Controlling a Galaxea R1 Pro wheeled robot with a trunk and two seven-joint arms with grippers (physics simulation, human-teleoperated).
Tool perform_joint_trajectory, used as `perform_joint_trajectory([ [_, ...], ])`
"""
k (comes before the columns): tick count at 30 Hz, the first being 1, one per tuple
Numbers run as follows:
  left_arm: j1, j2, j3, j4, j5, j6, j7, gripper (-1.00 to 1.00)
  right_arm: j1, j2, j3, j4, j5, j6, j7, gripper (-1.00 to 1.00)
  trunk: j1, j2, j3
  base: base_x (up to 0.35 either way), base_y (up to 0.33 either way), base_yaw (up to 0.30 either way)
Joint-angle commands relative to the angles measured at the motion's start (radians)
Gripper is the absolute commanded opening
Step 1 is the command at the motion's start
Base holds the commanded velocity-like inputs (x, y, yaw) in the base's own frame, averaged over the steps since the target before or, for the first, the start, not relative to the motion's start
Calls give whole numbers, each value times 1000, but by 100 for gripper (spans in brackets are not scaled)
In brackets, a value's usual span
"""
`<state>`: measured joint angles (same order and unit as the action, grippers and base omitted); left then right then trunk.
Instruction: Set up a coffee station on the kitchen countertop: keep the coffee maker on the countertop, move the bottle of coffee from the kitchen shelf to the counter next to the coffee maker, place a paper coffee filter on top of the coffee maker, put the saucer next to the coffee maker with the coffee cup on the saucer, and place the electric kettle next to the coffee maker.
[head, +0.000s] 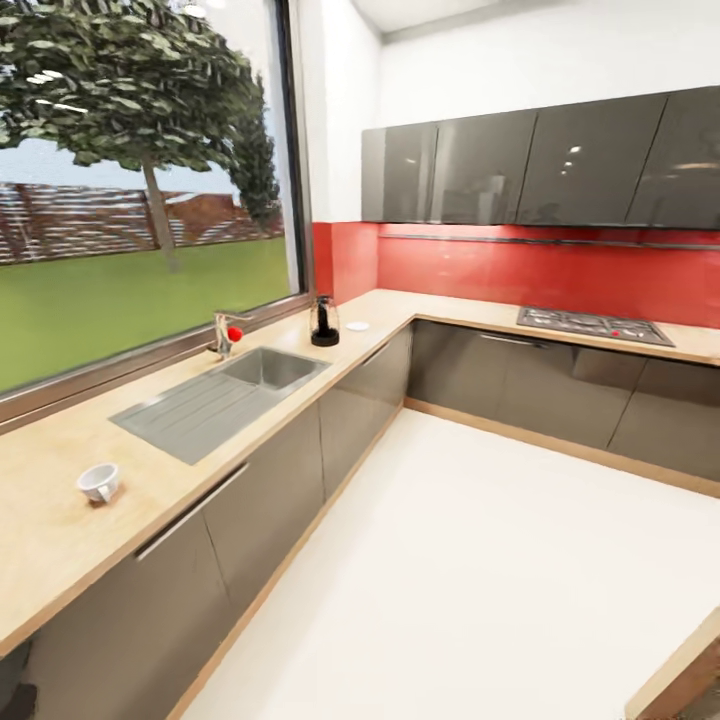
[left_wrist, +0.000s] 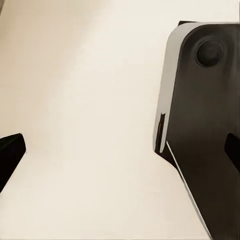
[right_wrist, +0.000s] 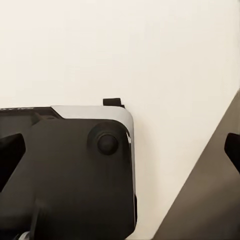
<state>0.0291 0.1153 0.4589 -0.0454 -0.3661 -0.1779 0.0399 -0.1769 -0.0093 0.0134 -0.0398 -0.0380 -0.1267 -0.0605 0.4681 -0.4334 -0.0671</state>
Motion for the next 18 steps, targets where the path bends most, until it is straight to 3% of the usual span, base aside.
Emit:
perform_joint_trajectory([
  [1, 0, -1, 6, -1, -14, -3, 3, 100, -1, 0, 2, 1, -4, -4, -1, 100, 1, -2, -2, 325, 0, -300],
  [18, 0, -2, 7, -10, -17, -12, 4, 100, -1, 0, 2, 1, -3, -4, -2, 100, 1, -2, -2, 333, 0, -300],
])
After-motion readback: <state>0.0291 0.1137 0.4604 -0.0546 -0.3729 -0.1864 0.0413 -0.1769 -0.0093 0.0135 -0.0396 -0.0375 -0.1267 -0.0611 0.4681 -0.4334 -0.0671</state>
